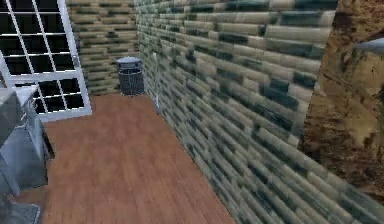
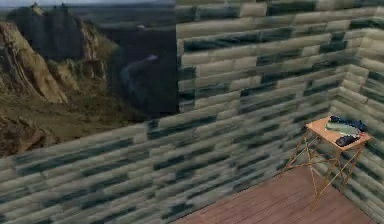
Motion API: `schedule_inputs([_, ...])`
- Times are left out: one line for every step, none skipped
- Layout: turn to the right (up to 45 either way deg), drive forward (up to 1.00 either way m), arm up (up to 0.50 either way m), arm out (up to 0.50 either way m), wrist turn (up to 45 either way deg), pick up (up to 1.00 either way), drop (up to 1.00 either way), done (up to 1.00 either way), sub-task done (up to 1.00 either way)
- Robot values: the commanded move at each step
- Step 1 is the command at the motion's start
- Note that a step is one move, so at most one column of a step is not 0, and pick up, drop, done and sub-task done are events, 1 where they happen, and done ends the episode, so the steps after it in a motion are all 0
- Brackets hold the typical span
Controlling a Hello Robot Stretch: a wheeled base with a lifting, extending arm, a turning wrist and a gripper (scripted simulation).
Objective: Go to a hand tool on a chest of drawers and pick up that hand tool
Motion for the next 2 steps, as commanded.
schedule_inputs([-21.0,0.00,0.00,0.00,0.0,0.00,0.00,0.00,0.00])
schedule_inputs([0.0,0.75,0.00,0.00,0.0,0.00,0.00,0.00,0.00])
